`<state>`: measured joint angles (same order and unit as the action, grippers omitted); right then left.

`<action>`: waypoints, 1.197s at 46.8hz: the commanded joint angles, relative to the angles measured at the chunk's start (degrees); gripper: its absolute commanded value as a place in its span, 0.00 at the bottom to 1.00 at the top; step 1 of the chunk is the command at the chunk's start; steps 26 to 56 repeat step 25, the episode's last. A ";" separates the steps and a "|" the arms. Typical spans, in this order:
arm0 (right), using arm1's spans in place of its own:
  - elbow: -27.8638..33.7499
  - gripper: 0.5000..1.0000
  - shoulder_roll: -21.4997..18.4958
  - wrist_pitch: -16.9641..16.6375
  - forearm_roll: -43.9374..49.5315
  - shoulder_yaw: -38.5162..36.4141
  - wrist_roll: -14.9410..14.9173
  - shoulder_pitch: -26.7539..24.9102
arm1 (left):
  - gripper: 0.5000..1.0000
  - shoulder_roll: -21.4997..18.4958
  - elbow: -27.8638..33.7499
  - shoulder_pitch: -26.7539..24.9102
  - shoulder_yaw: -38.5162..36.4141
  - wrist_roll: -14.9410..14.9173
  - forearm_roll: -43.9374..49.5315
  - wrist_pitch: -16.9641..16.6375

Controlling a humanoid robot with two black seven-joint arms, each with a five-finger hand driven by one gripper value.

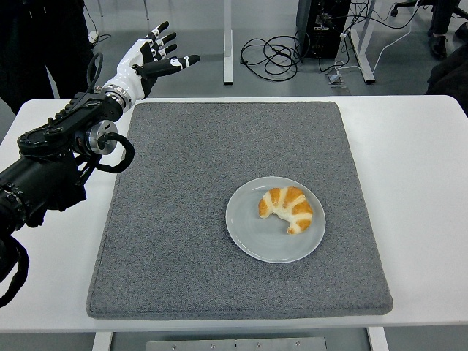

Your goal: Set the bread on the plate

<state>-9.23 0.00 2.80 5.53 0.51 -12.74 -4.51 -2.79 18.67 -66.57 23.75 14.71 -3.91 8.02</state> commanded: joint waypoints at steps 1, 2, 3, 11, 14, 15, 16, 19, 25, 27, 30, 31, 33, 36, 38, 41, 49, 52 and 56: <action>0.44 1.00 0.00 0.01 0.00 -0.07 -0.01 0.02 | 0.95 0.42 -0.12 0.74 1.21 -0.38 1.71 0.59; 0.44 1.00 0.00 0.01 0.00 -0.07 -0.01 0.02 | 0.94 0.77 -0.13 0.92 1.39 -0.30 1.89 0.59; 0.44 1.00 0.00 0.01 0.00 0.02 -0.01 0.02 | 0.94 0.86 -0.13 1.09 1.91 -0.38 1.98 0.68; 0.36 1.00 0.00 0.01 0.00 0.28 -0.01 0.02 | 0.95 1.21 -0.13 3.29 8.51 -0.38 3.30 1.82; 0.36 1.00 0.00 0.01 0.00 0.55 -0.01 0.02 | 0.95 1.56 -0.13 3.82 9.48 -0.38 3.38 1.82; 0.36 1.00 0.00 -0.08 0.00 0.55 -0.01 0.02 | 0.95 1.73 -0.13 3.90 9.56 -0.38 3.38 1.82; 0.27 1.00 0.00 0.01 0.00 0.63 -0.01 0.11 | 0.95 1.74 -0.13 3.91 9.57 -0.38 3.38 1.82; 0.18 1.00 0.00 -0.08 0.00 0.63 -0.01 0.20 | 0.95 1.74 -0.13 3.91 9.57 -0.38 3.38 1.91; 0.09 1.00 0.00 -0.08 0.00 0.72 -0.01 0.20 | 0.95 1.74 -0.13 3.91 9.48 -0.38 3.30 2.08; 0.09 1.00 0.00 -0.08 0.00 0.72 -0.01 0.20 | 0.95 1.74 -0.13 3.91 9.48 -0.38 3.30 2.08; 0.09 1.00 0.00 -0.08 0.00 0.72 -0.01 0.20 | 0.95 1.74 -0.13 3.91 9.48 -0.38 3.30 2.08; 0.09 1.00 0.00 -0.08 0.00 0.72 -0.01 0.20 | 0.95 1.74 -0.13 3.91 9.48 -0.38 3.30 2.08; 0.09 1.00 0.00 -0.08 0.00 0.72 -0.01 0.20 | 0.95 1.74 -0.13 3.91 9.48 -0.38 3.30 2.08; 0.09 1.00 0.00 -0.08 0.00 0.72 -0.01 0.20 | 0.95 1.74 -0.13 3.91 9.48 -0.38 3.30 2.08; 0.09 1.00 0.00 -0.08 0.00 0.72 -0.01 0.20 | 0.95 1.74 -0.13 3.91 9.48 -0.38 3.30 2.08; 0.09 1.00 0.00 -0.08 0.00 0.72 -0.01 0.20 | 0.95 1.74 -0.13 3.91 9.48 -0.38 3.30 2.08; 0.09 1.00 0.00 -0.08 0.00 0.72 -0.01 0.20 | 0.95 1.74 -0.13 3.91 9.48 -0.38 3.30 2.08; 0.09 1.00 0.00 -0.08 0.00 0.72 -0.01 0.20 | 0.95 1.74 -0.13 3.91 9.48 -0.38 3.30 2.08; 0.09 1.00 0.00 -0.08 0.00 0.72 -0.01 0.20 | 0.95 1.74 -0.13 3.91 9.48 -0.38 3.30 2.08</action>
